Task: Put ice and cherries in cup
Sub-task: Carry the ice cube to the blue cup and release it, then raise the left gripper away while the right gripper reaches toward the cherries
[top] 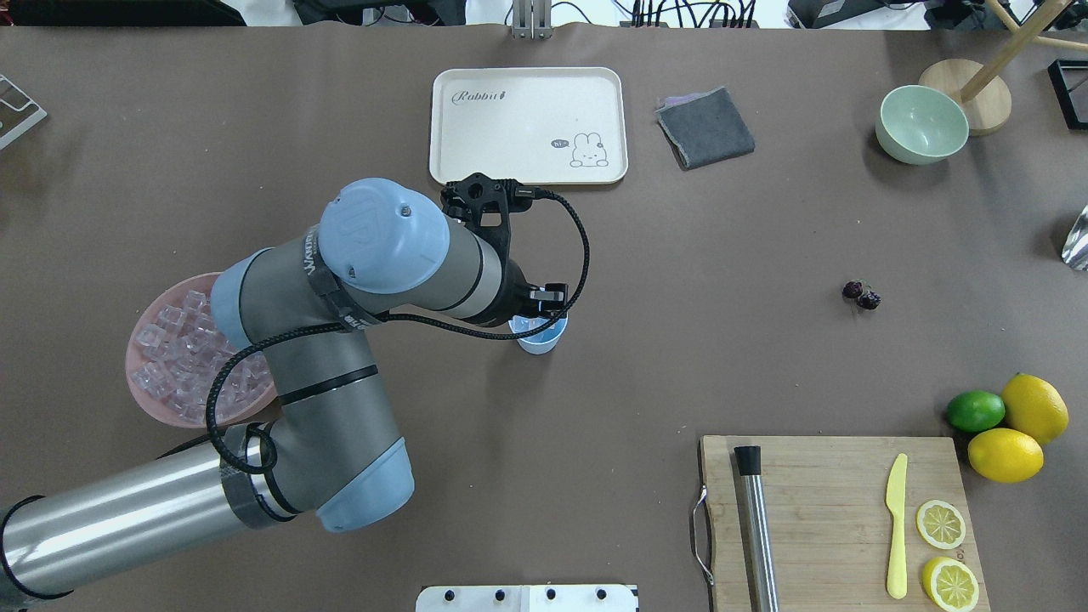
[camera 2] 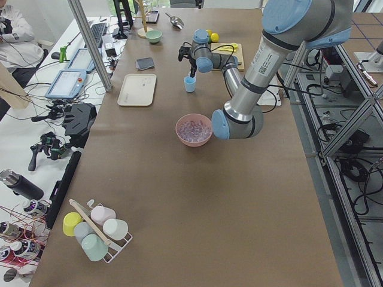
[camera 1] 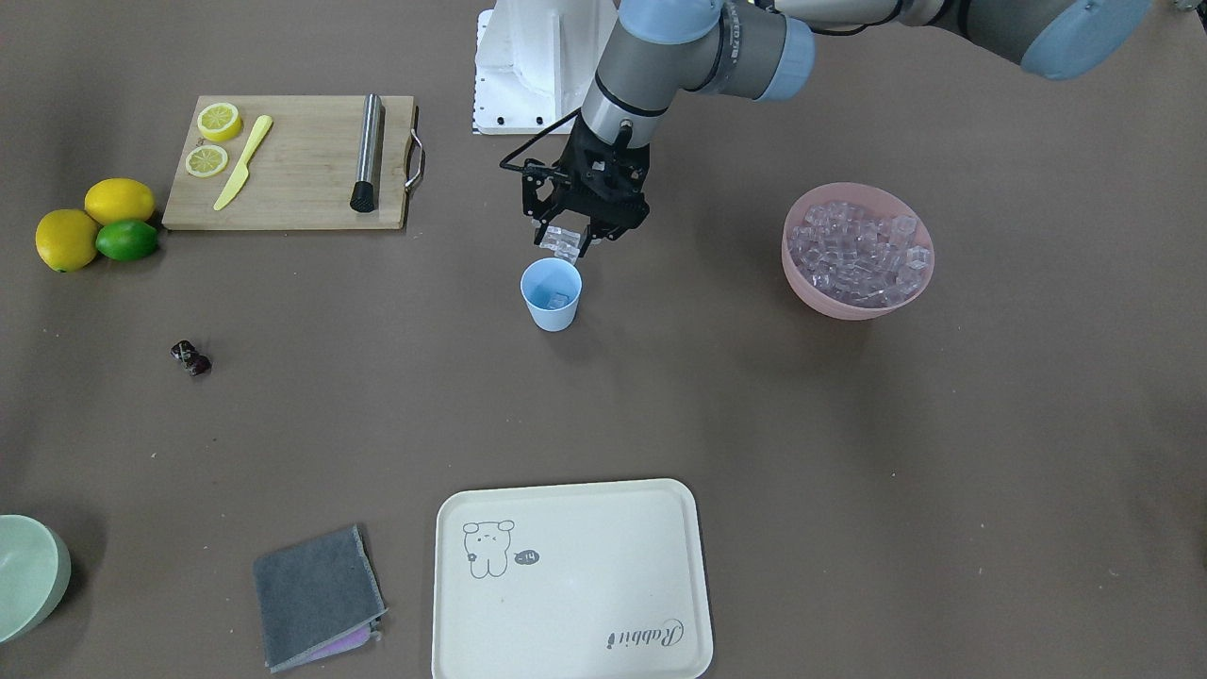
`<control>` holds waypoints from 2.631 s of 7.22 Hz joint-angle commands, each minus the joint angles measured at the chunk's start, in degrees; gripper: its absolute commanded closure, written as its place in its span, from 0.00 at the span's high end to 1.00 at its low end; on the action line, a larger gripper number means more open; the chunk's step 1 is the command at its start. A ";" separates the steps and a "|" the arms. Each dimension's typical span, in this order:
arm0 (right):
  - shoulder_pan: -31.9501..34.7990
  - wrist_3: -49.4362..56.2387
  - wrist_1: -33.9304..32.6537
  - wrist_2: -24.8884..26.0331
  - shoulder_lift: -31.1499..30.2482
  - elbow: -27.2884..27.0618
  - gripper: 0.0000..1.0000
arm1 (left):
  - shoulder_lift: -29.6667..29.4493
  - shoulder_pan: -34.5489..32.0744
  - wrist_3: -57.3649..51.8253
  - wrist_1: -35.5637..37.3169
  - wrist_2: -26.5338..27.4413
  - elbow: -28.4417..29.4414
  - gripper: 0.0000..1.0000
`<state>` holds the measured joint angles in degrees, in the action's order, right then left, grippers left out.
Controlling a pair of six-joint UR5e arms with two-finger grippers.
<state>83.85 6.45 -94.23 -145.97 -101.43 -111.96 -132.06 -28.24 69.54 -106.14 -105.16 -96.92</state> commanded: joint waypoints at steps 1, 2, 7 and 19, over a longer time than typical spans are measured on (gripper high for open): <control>0.00 -0.38 -0.08 -0.02 0.01 -0.19 1.00 | -1.18 0.03 0.24 -1.00 0.92 2.09 0.00; 0.00 -0.56 0.01 -0.02 0.01 -0.27 1.00 | -1.27 0.20 0.25 -0.82 1.01 2.09 0.73; -0.70 -5.10 0.01 0.07 3.77 -0.28 1.00 | -0.14 -4.16 0.87 0.06 -1.35 -0.36 0.97; -29.53 -25.68 20.58 21.52 19.70 16.61 0.71 | 29.84 -22.56 -16.54 1.11 -18.33 -21.21 0.97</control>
<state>54.56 -17.37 -76.26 -124.26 -81.20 -96.20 -102.40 -50.71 53.15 -105.03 -123.48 -118.09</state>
